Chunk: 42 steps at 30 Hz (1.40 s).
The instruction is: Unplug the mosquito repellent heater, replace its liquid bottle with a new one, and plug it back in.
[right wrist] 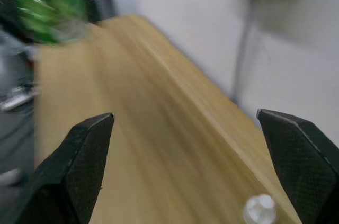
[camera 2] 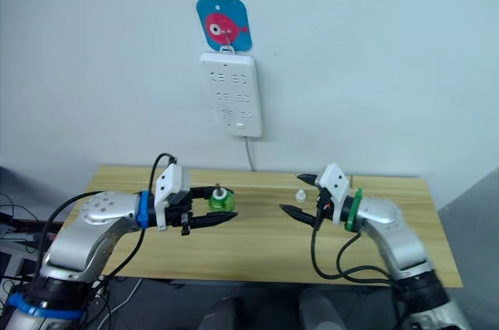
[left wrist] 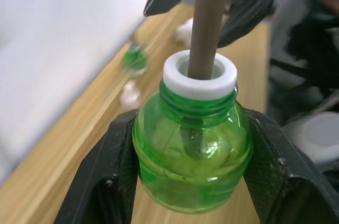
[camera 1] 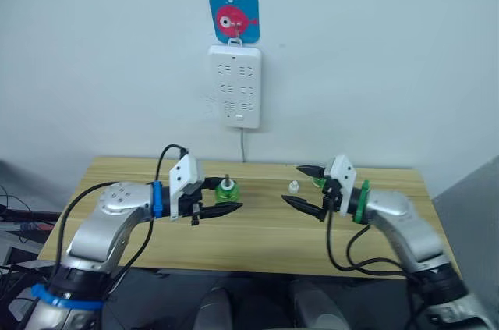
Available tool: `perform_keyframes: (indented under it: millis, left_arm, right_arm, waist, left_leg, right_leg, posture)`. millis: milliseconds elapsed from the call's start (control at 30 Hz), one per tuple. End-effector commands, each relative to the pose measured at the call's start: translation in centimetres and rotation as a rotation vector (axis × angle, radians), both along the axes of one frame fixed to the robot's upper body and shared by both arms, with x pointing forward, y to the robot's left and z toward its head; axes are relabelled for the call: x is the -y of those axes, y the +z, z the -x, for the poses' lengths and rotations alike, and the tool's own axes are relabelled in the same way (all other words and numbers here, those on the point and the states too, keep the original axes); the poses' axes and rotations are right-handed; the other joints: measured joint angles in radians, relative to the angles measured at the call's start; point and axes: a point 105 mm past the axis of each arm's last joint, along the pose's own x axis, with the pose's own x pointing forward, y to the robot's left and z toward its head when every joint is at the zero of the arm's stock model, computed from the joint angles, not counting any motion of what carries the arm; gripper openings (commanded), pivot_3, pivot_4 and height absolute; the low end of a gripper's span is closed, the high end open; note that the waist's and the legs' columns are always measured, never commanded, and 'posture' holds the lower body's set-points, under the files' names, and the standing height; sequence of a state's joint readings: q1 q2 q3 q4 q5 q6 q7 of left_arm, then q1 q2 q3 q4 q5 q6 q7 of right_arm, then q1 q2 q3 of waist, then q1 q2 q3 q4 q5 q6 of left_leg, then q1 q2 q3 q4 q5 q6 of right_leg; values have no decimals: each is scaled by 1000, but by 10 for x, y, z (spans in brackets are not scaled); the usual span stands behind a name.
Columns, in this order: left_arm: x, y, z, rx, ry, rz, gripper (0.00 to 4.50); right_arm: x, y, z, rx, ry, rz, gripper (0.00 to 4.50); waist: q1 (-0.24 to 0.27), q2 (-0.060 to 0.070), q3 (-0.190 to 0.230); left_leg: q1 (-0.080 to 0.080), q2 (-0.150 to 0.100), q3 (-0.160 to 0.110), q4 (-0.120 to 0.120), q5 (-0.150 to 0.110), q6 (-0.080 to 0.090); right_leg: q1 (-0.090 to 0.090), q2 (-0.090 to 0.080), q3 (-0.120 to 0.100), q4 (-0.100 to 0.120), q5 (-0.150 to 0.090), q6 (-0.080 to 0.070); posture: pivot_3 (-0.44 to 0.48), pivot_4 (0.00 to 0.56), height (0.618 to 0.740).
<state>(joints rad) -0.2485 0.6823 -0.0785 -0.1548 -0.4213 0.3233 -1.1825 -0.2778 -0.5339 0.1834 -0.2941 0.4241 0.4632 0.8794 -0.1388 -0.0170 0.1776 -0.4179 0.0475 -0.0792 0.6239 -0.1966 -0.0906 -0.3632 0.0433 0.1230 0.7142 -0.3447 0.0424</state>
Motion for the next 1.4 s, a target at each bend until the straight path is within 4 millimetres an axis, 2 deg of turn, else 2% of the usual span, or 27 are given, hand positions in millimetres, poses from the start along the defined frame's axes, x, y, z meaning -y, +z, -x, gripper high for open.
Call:
perform_keyframes:
  millis: [33,133,300,433,667,767,833,1000,1033,1400]
  left_arm:
    - [16,8,4,19,-116,16,2284]
    - [25,12,4,27,-165,28,2284]
    - [34,16,-2,38,-189,51,2284]
    - [34,14,-4,39,-190,54,2284]
    - [33,12,-5,43,-185,59,2284]
    - [33,11,-5,45,-184,64,2284]
    - [34,10,-5,45,-184,66,2284]
    - [33,10,-5,44,-178,73,2284]
    - [33,9,-5,43,-176,75,2284]
    - [33,16,-12,49,-138,143,2284]
  right_arm:
    - [-20,36,19,-24,139,-45,4500]
    - [-33,47,20,-38,165,-45,4500]
    - [-49,51,20,-72,177,-65,4500]
    - [-52,48,19,-68,178,-53,4500]
    - [-60,46,17,-60,175,-59,4500]
    - [-62,43,15,-57,166,-49,3587]
    - [-63,42,14,-55,164,-44,2740]
    - [-64,38,13,-47,171,-24,983]
    - [-63,38,13,-42,173,-18,804]
    - [-59,44,9,-21,166,-37,805]
  waist:
    - [-21,-1,-2]
    - [-42,-3,-3]
    - [-65,-6,-11]
    - [-75,-6,-16]
    - [-87,-5,-22]
    - [-89,-5,-25]
    - [-89,-5,-26]
    - [-89,-5,-29]
    - [-89,-6,-29]
    - [-90,-6,-40]
  left_leg:
    - [0,0,0,0,0,0]
    - [0,0,0,0,0,0]
    - [-3,0,-1,0,0,0]
    - [-9,0,-2,2,0,0]
    - [-9,0,-3,3,0,0]
    - [-9,0,-2,4,0,0]
    - [-9,0,-3,4,0,0]
    - [-9,0,-3,4,0,0]
    - [-9,0,-3,4,0,0]
    - [-9,0,-3,5,0,0]
  right_leg:
    - [0,0,1,0,0,0]
    - [0,1,0,0,0,0]
    - [-2,0,0,0,0,0]
    - [-8,0,-1,1,0,0]
    - [-8,0,-2,2,0,0]
    - [-8,0,-2,3,0,0]
    - [-7,0,-2,3,0,0]
    - [-8,0,-2,3,0,0]
    - [-8,0,-2,3,0,0]
    - [-7,0,-2,4,1,0]
  posture:
    - [-195,81,740]
    - [-218,73,740]
    - [-235,64,740]
    - [-236,61,740]
    - [-227,58,740]
    - [-222,55,740]
    - [-221,55,740]
    - [-216,53,740]
    - [-216,53,740]
    - [-217,44,740]
